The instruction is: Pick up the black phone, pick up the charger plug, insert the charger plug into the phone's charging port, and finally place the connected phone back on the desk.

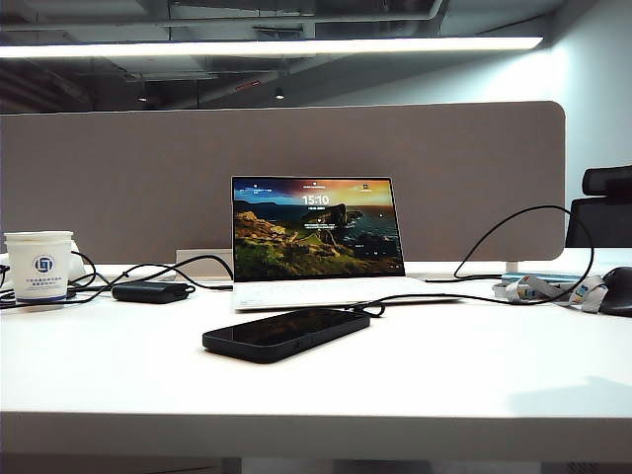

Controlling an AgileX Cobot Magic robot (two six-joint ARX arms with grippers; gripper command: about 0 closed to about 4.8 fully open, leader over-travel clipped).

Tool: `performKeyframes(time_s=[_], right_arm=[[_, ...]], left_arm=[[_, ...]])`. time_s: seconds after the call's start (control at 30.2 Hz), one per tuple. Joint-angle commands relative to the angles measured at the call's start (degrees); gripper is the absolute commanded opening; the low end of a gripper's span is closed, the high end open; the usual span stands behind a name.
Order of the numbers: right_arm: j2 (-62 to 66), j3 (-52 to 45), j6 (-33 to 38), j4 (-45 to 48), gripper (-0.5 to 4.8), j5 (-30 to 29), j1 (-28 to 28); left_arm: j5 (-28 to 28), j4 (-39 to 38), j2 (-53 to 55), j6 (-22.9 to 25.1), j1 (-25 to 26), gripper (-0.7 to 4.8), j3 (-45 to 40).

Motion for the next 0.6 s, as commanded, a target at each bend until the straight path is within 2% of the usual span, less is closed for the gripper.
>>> performKeyframes(time_s=[0.03,0.26,0.4,0.46,0.6], right_arm=[[-0.04,0.33,0.15,0.48,0.01,0.09,0.02],[-0.02,0.33,0.13,0.46,0.01,0.09,0.02],[-0.04,0.33,0.13,0.44,0.01,0.09,0.02],[-0.04,0.33,0.13,0.44,0.01,0.09,0.02],[-0.04,0.33,0.15,0.44,0.01,0.07,0.02]], left_arm=[[-0.46,1.77,0.0,0.0,0.26,-0.06,-0.44],[-0.04,5.16,0.0,-0.02,3.34,-0.06,-1.53],[-0.2,6.27,0.0,-0.02,3.32,-0.04,-1.53],[-0.46,7.06,0.0,0.04,3.28,0.25,-1.51],[-0.15,6.78,0.0,-0.04,3.32,0.3,-1.51]])
